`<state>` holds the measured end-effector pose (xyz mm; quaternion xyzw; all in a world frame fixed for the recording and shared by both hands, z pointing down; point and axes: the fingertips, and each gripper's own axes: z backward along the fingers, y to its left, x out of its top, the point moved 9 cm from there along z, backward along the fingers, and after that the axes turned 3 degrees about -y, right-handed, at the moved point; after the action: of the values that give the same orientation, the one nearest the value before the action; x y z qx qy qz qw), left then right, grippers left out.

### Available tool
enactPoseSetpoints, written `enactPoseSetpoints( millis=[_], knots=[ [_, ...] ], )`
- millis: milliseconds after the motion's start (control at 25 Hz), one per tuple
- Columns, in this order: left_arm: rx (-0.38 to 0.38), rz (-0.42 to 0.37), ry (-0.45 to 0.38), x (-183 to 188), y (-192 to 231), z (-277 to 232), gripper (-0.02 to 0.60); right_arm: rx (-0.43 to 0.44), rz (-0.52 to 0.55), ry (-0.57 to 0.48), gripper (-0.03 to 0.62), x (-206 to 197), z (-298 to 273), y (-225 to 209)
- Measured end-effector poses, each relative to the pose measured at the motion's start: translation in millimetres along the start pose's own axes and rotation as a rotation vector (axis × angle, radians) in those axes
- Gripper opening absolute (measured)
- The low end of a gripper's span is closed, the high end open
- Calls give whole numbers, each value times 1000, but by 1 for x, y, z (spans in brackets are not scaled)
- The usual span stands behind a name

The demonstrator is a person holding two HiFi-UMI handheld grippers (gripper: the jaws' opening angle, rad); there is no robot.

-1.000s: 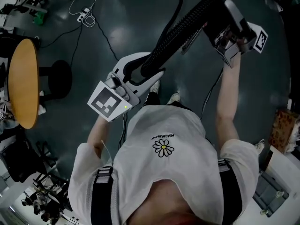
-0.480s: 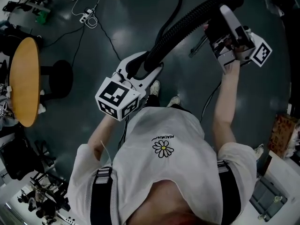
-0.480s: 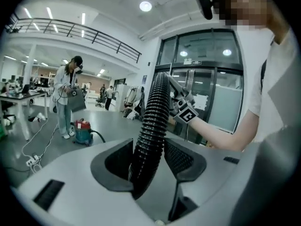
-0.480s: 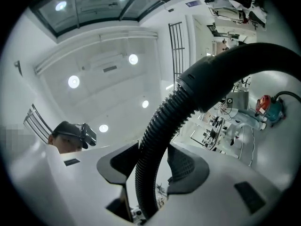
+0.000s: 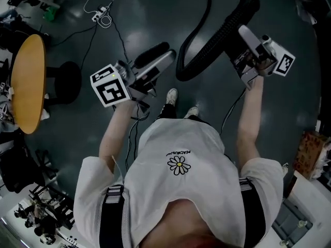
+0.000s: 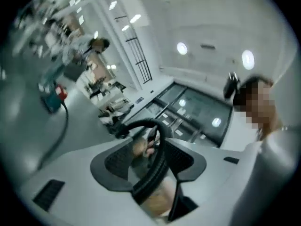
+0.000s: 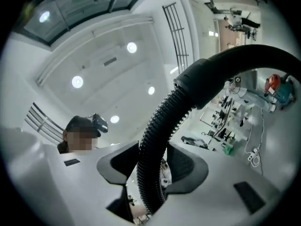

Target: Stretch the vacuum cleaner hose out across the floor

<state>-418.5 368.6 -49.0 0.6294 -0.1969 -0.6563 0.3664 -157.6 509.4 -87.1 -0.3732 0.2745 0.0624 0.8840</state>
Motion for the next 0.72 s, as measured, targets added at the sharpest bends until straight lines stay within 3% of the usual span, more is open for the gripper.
enactPoseSetpoints(
  millis=[120,160,200,360,600,720],
  knots=[
    [-261,434,-25,10,30,-38,190,32,34,196,193,-27,-10,10],
    [-303,540,-13,7,39,-52,190,35,34,256,193,-37,-11,13],
    [-308,595,13,3,46,-64,190,40,21,303,193,-47,-11,15],
    [-204,655,143,-21,72,-97,190,53,-58,398,193,-83,-13,13],
    [-207,901,109,-49,82,-95,190,-9,-87,502,193,-126,-3,16],
    [-235,962,109,-62,78,-94,189,-4,-99,528,193,-136,3,22]
  ],
)
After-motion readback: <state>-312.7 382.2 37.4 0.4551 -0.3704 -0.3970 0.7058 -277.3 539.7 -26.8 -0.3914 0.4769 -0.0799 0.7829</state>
